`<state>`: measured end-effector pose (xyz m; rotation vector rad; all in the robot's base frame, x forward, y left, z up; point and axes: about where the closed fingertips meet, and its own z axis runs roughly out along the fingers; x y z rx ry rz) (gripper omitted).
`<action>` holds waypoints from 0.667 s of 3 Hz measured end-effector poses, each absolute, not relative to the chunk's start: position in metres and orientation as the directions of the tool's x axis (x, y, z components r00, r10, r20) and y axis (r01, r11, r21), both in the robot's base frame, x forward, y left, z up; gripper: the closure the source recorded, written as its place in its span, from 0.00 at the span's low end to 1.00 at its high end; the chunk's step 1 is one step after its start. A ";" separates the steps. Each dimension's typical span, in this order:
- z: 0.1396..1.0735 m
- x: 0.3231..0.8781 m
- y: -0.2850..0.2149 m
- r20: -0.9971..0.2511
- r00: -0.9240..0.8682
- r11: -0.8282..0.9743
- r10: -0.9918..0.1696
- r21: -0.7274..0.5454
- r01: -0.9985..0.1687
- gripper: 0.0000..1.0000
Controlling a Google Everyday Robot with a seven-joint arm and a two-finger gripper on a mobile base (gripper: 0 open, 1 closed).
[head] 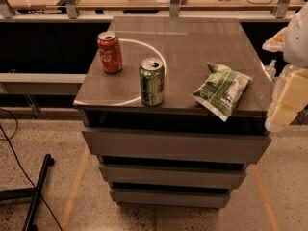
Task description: Move coke can near green can
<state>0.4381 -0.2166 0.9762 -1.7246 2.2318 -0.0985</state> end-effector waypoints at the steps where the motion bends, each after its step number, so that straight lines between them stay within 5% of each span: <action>1: 0.976 0.438 -0.217 -0.207 -0.221 0.270 -0.953 -0.246 -0.931 0.00; 2: 0.969 0.471 -0.198 -0.256 -0.123 0.189 -0.959 -0.253 -0.949 0.00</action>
Offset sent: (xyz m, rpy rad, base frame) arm 0.0798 0.0465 -0.0202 0.1238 -0.0328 0.2529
